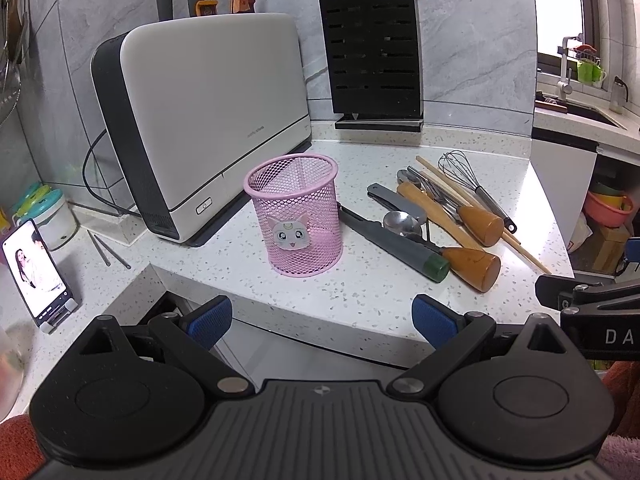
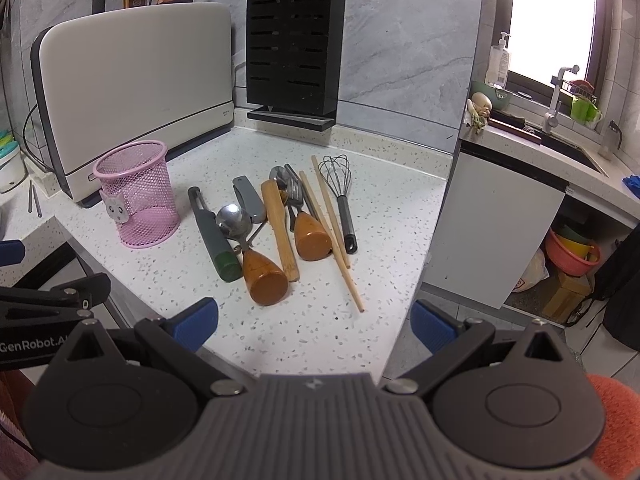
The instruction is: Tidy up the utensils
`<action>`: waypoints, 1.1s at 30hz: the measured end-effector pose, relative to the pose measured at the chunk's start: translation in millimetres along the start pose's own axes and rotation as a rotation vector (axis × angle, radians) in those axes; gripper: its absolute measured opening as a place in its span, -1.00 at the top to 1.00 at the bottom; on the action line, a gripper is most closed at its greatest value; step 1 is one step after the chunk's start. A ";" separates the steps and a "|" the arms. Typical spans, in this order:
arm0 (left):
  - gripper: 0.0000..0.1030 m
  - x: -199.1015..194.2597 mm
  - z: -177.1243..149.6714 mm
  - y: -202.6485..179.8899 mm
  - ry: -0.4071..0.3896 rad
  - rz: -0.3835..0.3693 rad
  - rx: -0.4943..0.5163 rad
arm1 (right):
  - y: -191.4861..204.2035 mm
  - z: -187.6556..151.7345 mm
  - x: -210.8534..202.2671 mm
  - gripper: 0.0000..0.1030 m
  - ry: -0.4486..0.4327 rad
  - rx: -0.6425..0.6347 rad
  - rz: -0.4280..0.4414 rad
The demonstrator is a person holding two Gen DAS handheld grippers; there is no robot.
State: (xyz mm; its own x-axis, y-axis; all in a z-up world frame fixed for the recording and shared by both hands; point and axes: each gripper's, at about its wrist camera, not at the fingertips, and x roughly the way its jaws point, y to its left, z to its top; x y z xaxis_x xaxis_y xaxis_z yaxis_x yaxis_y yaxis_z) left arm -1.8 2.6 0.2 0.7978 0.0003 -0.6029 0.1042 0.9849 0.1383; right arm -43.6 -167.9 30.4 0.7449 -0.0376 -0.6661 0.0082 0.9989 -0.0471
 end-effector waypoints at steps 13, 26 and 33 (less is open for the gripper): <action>-1.00 -1.1 0.7 0.0 -0.004 -0.001 -0.007 | -0.1 -0.7 -1.2 -0.94 -0.011 -0.003 0.004; -1.00 -2.4 1.4 -1.1 -0.009 0.000 -0.005 | -0.6 -1.8 -0.9 -0.94 -0.010 -0.008 0.005; -1.00 -2.2 1.5 -1.2 -0.009 0.002 -0.004 | 0.2 -1.8 -0.3 -0.94 -0.005 -0.006 0.013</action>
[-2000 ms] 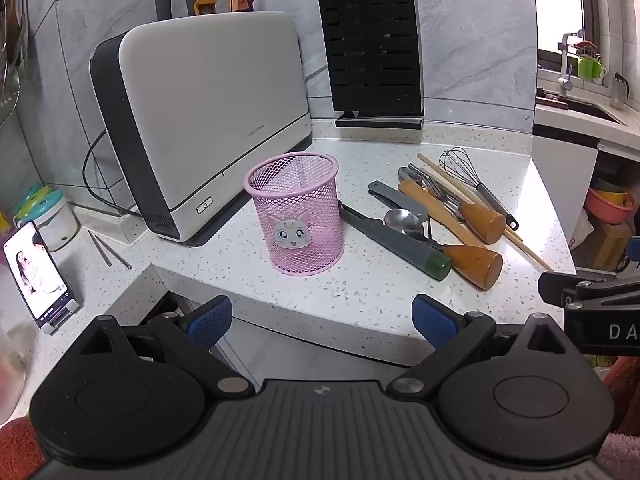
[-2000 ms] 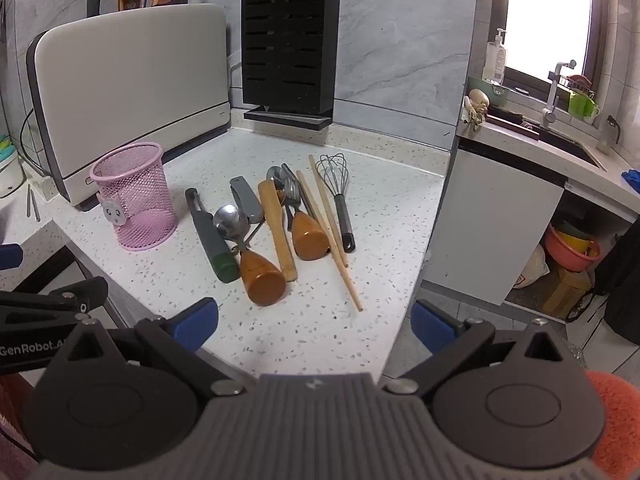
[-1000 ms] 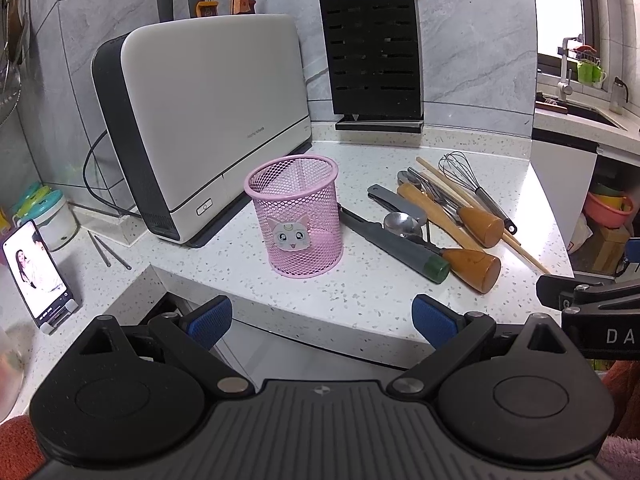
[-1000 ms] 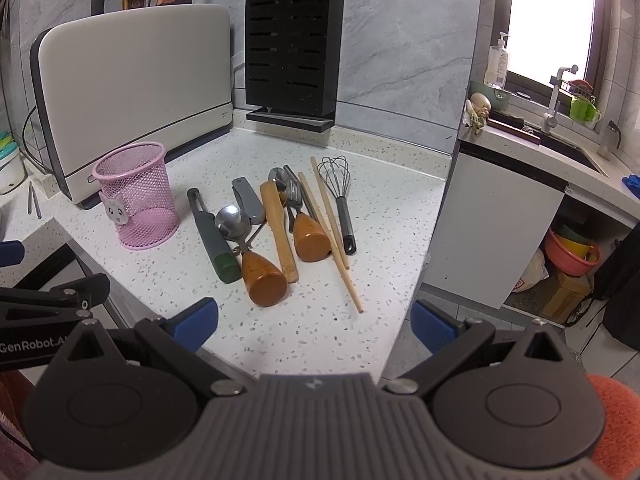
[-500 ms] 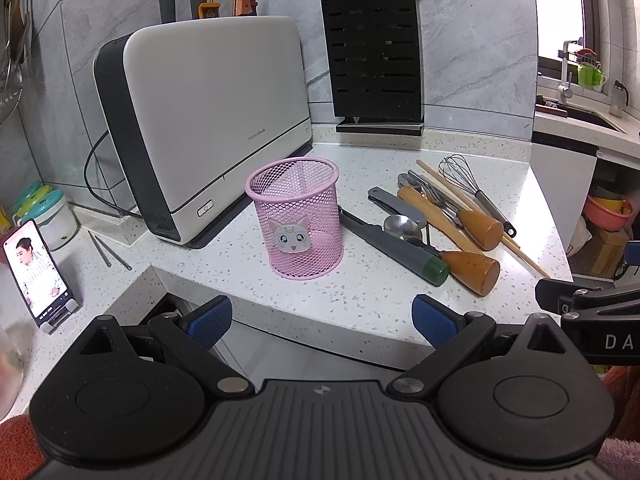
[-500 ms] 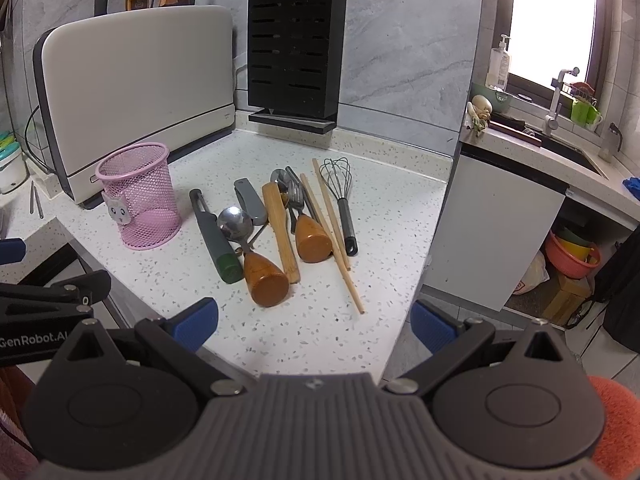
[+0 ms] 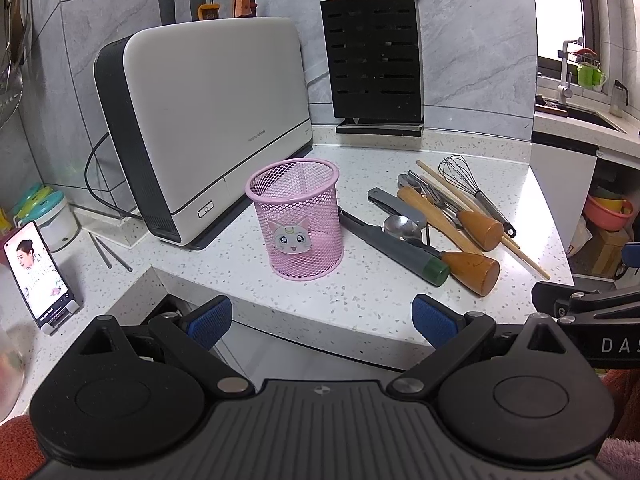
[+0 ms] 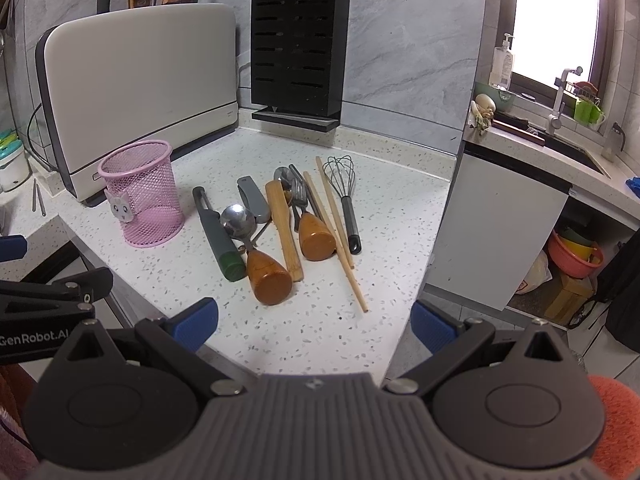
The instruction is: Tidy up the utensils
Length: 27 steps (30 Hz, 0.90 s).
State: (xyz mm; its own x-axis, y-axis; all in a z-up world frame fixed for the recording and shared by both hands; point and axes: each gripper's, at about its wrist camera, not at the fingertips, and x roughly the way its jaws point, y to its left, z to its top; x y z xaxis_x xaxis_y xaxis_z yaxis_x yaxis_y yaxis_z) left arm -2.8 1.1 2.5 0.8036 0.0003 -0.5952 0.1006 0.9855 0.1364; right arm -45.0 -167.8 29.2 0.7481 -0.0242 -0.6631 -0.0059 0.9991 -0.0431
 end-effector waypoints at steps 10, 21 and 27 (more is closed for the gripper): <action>-1.00 0.0 -0.6 0.0 -0.001 -0.001 0.000 | 1.3 0.8 0.3 -0.94 0.001 0.000 0.000; -1.00 10.5 12.8 5.6 -0.035 -0.021 -0.005 | -2.0 8.1 7.5 -0.94 0.006 -0.001 0.015; -1.00 26.6 25.6 20.4 -0.052 -0.027 -0.042 | -8.4 26.3 17.2 -0.94 -0.012 -0.018 0.033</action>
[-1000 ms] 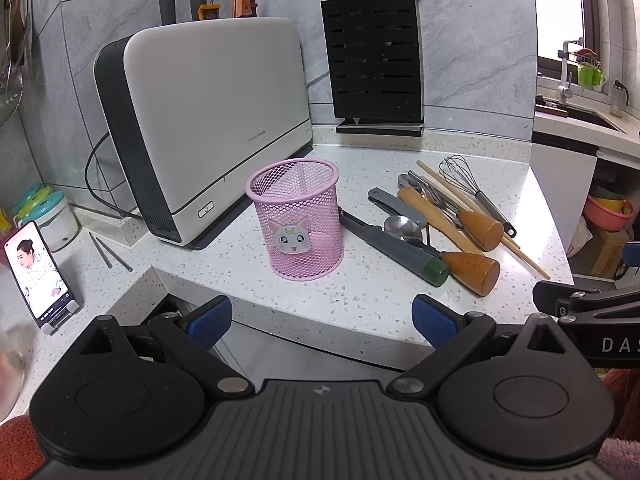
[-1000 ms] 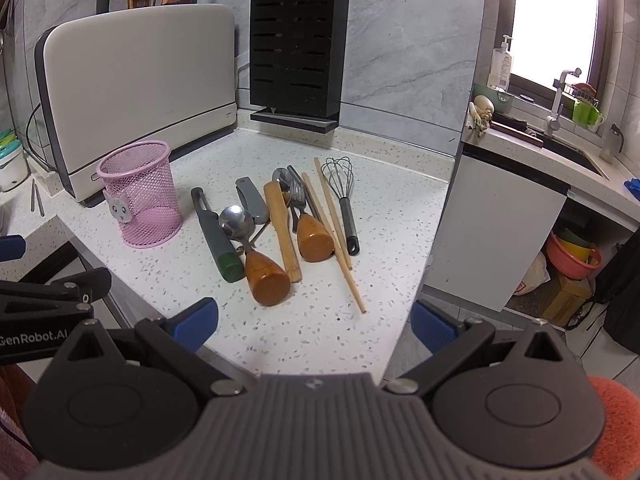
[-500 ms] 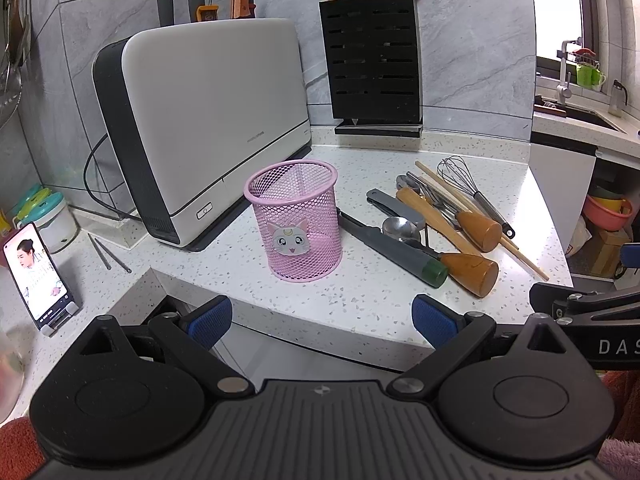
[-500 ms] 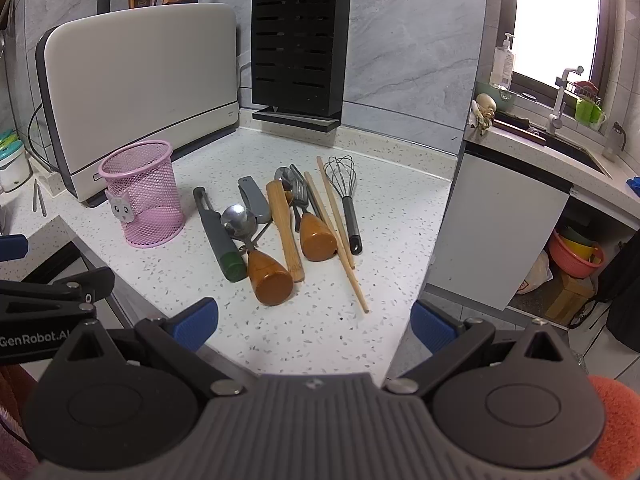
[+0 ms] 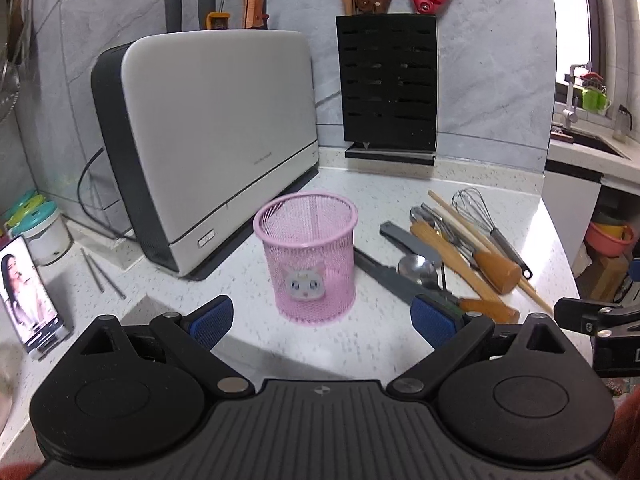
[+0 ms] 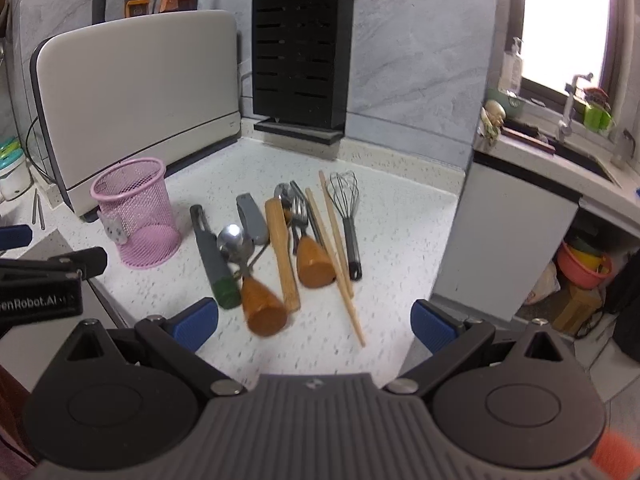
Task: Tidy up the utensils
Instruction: 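Grasp the pink mesh cup rim with the left gripper while the right gripper approaches the grey-handled peeler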
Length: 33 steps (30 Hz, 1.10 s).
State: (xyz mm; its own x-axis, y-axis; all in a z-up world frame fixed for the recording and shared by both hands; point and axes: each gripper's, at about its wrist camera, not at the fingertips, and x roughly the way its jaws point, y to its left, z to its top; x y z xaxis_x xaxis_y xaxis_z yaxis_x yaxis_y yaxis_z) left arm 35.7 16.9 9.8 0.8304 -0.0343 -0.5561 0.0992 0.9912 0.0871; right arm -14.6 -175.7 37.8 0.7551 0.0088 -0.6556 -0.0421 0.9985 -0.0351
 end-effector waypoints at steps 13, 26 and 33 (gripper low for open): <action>-1.00 37.4 12.7 6.8 -0.067 0.002 0.112 | -1.3 63.5 43.1 -0.94 0.027 -0.098 0.131; -1.00 71.6 25.9 15.6 -0.051 -0.067 0.155 | -3.9 84.9 83.3 -0.94 0.031 -0.089 0.200; -1.00 90.7 23.2 21.3 -0.020 -0.071 0.071 | -13.8 78.8 100.9 -0.94 0.039 -0.067 0.205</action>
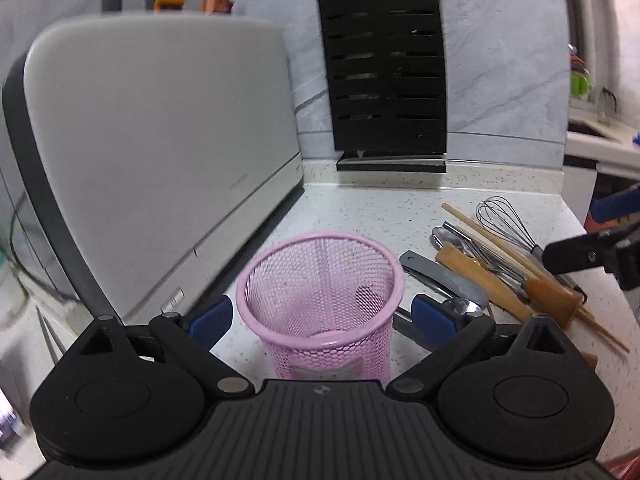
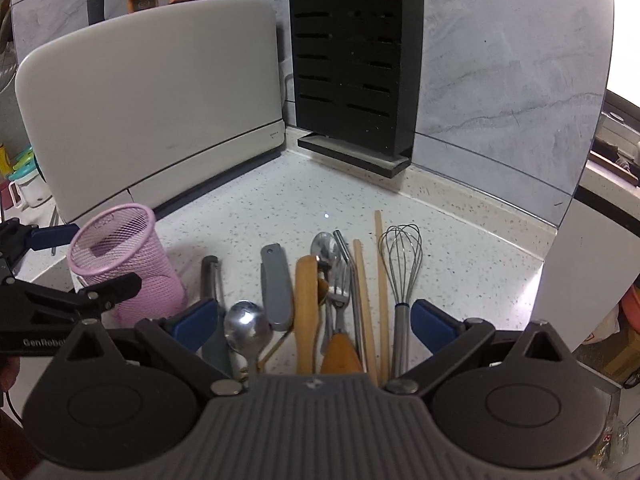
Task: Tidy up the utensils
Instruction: 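Grasp the pink mesh cup rim with the left gripper while the right gripper approaches the grey-handled peeler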
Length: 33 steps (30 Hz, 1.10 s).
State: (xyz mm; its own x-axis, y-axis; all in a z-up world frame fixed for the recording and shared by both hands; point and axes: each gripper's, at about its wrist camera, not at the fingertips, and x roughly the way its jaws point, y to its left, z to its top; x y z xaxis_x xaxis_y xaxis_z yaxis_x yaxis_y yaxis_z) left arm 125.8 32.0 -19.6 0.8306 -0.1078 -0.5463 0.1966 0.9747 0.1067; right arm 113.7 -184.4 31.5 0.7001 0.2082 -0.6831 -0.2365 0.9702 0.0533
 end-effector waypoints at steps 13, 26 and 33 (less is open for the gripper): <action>-0.90 13.4 -1.8 11.5 -0.028 -0.057 -0.063 | 22.6 12.1 30.7 -0.82 0.008 -0.202 0.086; -0.81 19.9 16.5 33.1 0.085 -0.146 -0.030 | 52.6 56.0 75.8 0.22 0.250 -0.190 0.253; -0.81 25.1 25.1 36.5 0.143 -0.188 -0.002 | 78.3 65.5 104.7 0.51 0.357 -0.192 0.267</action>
State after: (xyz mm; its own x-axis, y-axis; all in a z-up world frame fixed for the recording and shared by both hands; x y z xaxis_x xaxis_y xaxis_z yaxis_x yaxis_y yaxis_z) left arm 166.9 60.0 -8.5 0.6973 -0.2589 -0.6684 0.3398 0.9404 -0.0098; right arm 212.6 -78.5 11.9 0.3315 0.3583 -0.8727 -0.5198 0.8414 0.1480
